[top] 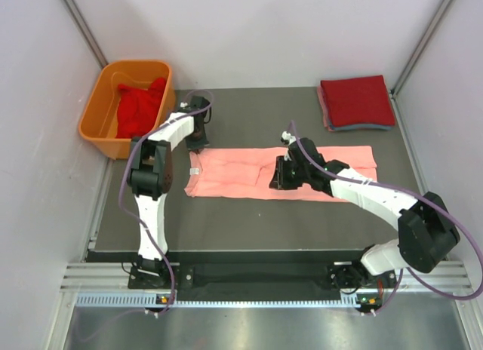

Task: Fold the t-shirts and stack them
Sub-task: Fold the tshirt

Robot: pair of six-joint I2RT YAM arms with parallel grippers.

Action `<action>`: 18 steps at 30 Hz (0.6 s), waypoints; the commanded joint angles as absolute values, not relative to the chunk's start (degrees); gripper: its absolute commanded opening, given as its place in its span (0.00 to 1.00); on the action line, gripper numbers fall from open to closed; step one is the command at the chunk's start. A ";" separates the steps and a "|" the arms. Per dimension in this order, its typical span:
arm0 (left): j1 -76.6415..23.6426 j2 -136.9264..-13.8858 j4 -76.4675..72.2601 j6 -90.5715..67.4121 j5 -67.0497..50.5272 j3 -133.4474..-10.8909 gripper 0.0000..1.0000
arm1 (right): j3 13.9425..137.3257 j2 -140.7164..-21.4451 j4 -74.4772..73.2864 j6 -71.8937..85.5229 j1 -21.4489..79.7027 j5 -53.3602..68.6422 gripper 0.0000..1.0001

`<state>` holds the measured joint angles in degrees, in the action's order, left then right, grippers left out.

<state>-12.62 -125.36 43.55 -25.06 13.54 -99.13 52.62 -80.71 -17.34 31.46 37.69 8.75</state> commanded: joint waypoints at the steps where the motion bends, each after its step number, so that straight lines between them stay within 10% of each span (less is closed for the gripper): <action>1: -12.48 -128.14 41.58 -24.87 16.96 -101.25 0.00 | 55.28 -78.57 -17.23 30.76 37.35 7.65 0.21; 18: -12.39 -142.64 33.77 -22.41 14.95 -121.98 0.00 | 57.48 -79.72 -19.16 32.61 37.27 0.97 0.21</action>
<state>-12.84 -138.34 43.22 -23.09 17.56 -119.42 53.76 -80.64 -19.20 31.99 37.69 3.49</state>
